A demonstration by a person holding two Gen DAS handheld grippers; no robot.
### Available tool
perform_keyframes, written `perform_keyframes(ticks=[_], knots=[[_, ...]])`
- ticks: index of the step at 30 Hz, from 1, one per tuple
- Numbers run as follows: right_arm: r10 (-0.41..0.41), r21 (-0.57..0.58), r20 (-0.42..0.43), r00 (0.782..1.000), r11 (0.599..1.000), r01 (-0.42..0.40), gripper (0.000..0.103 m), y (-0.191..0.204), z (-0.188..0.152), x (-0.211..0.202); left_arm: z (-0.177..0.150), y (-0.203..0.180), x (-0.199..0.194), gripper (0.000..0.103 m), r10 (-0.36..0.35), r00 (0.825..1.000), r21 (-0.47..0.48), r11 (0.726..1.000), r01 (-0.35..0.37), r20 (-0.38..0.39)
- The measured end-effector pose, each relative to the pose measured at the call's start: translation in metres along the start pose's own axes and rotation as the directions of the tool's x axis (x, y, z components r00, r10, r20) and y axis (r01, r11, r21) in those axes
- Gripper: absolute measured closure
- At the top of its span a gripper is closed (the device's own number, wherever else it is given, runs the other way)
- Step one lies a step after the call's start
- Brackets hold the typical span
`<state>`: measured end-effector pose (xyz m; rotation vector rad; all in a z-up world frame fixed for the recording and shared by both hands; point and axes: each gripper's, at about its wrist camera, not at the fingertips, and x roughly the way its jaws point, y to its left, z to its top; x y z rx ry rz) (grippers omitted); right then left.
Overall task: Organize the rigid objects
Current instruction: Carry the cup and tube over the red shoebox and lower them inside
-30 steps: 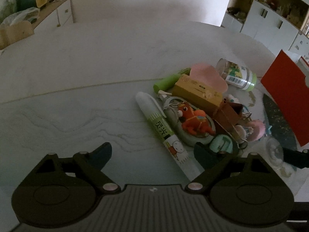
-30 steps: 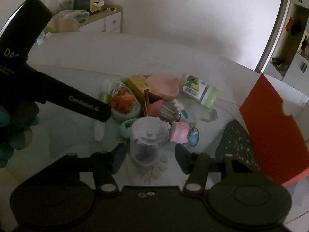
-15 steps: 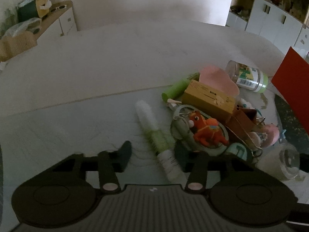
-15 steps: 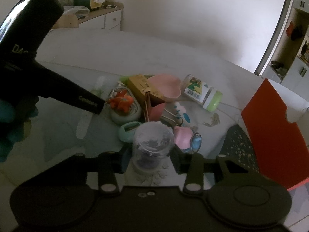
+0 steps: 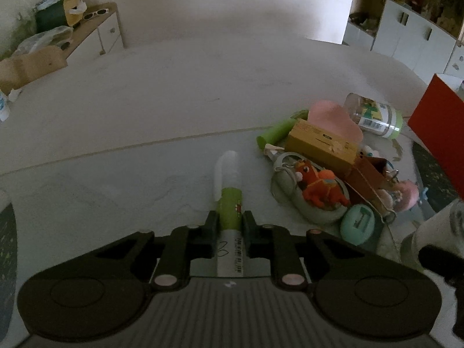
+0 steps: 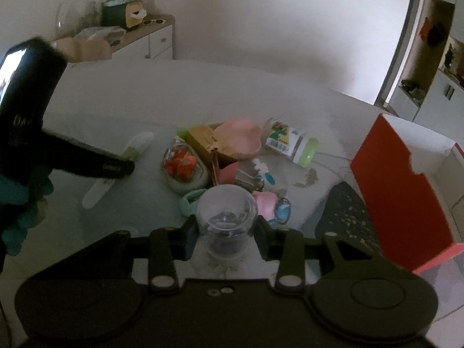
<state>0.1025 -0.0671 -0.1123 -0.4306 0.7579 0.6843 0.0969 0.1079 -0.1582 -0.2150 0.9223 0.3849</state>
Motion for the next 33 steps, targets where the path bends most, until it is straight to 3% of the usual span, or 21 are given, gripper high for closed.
perform_keyframes(ticks=[16,25,33], knots=[[0.021,0.108,0.022,1.000,0.994,-0.023,0.063,-0.054,0.015,-0.079,-0.007,-0.013,-0.068,0.086,-0.069,0.996,-0.011,0.998,0.070,0.061],[0.045,0.158,0.062,0.997,0.986,-0.054,0.063,-0.126,0.029,-0.107,0.010,-0.064,-0.101,0.086,-0.093,0.992,0.028,0.995,0.091,0.087],[0.040,0.166,0.085,0.996,0.985,-0.054,0.063,-0.204,0.035,-0.102,0.030,-0.132,-0.104,0.086,-0.105,0.989,0.044,0.994,0.101,0.101]])
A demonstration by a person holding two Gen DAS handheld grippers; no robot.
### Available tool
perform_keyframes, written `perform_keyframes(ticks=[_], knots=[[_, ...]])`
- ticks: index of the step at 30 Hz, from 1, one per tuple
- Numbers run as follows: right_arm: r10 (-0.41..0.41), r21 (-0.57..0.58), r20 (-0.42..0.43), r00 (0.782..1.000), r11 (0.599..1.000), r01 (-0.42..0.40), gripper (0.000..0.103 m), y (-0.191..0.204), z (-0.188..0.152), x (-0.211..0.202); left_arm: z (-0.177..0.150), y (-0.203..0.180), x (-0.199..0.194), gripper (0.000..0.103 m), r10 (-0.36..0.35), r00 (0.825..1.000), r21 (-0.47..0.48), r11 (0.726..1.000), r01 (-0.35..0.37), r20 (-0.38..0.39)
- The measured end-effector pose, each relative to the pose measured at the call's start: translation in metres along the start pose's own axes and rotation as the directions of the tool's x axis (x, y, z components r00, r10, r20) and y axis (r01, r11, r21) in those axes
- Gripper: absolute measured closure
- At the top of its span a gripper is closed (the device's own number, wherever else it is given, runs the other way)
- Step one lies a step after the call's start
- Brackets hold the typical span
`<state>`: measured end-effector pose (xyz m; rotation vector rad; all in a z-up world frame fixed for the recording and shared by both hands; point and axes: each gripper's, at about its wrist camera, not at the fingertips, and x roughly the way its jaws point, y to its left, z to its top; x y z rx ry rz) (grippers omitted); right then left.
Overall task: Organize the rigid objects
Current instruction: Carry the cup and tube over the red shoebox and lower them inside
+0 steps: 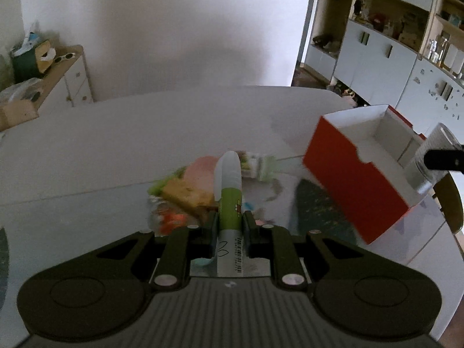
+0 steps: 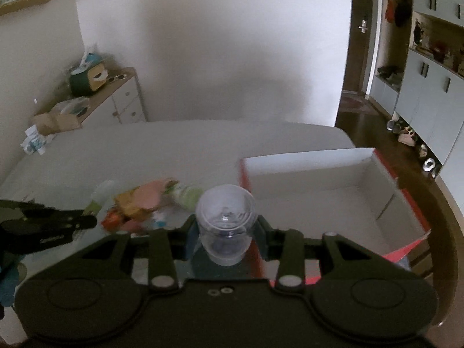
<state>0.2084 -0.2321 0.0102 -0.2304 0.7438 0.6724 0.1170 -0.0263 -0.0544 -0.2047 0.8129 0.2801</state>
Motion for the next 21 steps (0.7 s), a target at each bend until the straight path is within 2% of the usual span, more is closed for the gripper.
perform_keyframes(ticks=[12,21], knots=[[-0.038,0.010,-0.051,0.998,0.999,0.039,0.063,-0.107,0.009,0.031,0.037,-0.101,0.028,0.086,-0.035,0.999,0.032,0.999,0.035,0.010],[-0.041,-0.002,-0.118,0.992,0.999,0.041,0.063,-0.157,0.003,0.063,0.074,-0.165,0.061,0.086,-0.100,0.994,0.075,0.992,0.102,-0.031]])
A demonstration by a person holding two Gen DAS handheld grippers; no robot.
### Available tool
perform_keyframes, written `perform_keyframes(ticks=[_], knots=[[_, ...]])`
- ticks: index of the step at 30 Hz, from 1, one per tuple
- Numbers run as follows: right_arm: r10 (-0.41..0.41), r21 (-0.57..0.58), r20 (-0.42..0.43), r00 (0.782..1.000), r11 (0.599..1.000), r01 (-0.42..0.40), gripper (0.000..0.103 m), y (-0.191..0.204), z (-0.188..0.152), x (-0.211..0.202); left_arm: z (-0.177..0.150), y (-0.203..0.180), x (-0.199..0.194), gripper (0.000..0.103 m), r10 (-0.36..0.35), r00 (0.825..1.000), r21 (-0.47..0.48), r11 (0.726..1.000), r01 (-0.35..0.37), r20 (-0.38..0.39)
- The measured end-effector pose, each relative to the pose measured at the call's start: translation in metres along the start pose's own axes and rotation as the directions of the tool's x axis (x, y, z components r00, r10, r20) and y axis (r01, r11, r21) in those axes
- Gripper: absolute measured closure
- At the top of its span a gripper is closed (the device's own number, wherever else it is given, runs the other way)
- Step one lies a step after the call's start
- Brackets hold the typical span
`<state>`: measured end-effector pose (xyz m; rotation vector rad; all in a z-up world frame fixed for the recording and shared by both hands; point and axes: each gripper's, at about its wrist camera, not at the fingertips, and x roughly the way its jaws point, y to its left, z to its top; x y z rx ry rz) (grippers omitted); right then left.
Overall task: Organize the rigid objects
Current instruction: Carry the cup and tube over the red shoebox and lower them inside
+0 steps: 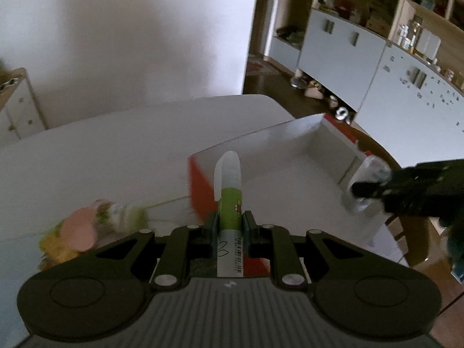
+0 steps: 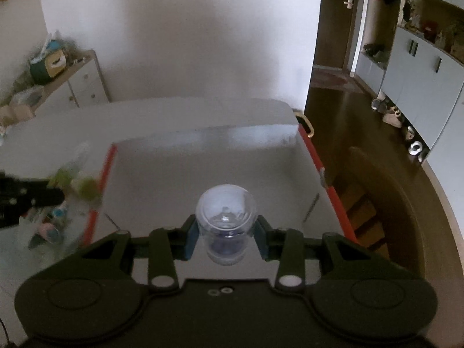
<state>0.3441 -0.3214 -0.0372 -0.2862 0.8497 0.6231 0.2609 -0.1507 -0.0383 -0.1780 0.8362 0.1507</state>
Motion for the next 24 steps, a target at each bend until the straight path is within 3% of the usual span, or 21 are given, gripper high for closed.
perform_keyframes(ticks=[15,24], knots=[[0.038,-0.064,-0.114,0.993,0.997,-0.045,0.063,-0.021,-0.011,0.044,0.040,-0.063,0.113,0.086,-0.014,0.981,0.056,0.998,0.026,-0.192],[0.033,-0.124,-0.140,0.990,0.991,-0.050,0.063,-0.017,-0.014,0.056,0.039,-0.074,0.161,0.086,0.016,0.944,0.053,0.999,0.001,-0.329]])
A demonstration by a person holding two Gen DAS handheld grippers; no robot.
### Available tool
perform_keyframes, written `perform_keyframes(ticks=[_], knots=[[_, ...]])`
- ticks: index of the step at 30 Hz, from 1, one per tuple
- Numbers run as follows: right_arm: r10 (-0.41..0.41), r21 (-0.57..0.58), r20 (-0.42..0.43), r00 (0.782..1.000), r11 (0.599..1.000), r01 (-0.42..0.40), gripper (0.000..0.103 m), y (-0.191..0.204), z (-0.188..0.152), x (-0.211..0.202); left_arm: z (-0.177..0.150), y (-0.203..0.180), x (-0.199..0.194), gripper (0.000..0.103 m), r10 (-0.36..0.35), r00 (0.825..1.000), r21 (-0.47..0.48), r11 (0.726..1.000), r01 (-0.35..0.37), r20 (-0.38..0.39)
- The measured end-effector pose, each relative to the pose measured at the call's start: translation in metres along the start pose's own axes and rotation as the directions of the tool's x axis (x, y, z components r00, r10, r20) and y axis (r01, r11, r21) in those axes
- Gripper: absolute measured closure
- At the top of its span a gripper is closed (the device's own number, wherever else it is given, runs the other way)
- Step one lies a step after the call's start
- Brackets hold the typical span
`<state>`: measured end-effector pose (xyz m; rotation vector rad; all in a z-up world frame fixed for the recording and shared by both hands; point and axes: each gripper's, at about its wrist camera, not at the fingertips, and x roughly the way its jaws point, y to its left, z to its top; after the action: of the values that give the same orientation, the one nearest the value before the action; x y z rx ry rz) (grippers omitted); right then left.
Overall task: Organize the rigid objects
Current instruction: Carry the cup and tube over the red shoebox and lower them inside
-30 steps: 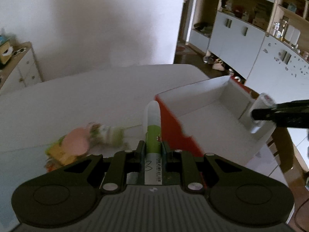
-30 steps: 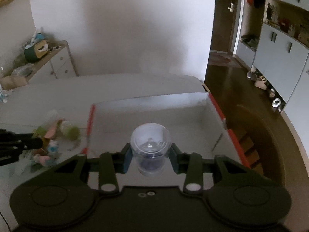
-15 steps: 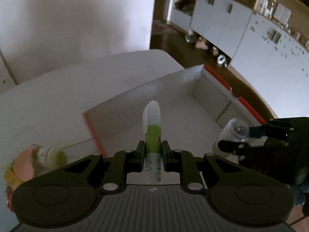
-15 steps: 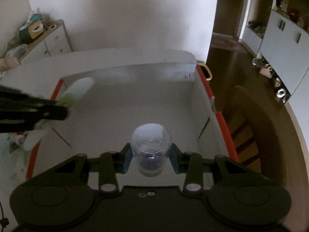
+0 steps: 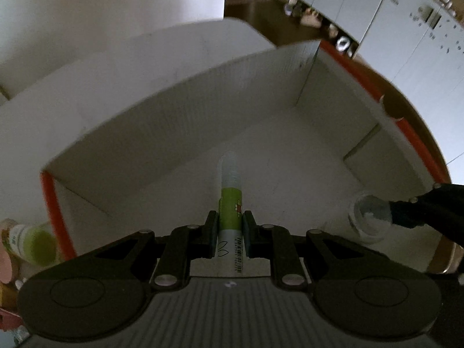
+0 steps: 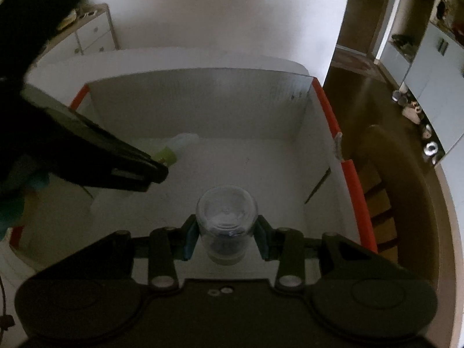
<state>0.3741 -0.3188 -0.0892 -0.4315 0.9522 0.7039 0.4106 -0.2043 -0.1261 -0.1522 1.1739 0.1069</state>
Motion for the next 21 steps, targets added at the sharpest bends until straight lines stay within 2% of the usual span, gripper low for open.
perform_keyframes(ticks=[8,15,21], knots=[[0.001,0.003,-0.029,1.000,1.000,-0.001,0.063,-0.001,-0.003,0.006,0.001,0.000,0.022,0.086,0.000,0.995,-0.014,1.000,-0.002,-0.097],[-0.003,0.012,-0.041,0.999,1.000,0.004,0.063,-0.002,0.005,0.010,-0.004,0.002,0.032,0.086,0.010,0.988,-0.025,1.000,-0.014,-0.151],[-0.010,0.021,-0.039,0.999,1.000,0.010,0.061,-0.001,0.004,0.013,-0.005,0.001,0.031,0.086,0.011,0.987,-0.024,1.000,-0.014,-0.158]])
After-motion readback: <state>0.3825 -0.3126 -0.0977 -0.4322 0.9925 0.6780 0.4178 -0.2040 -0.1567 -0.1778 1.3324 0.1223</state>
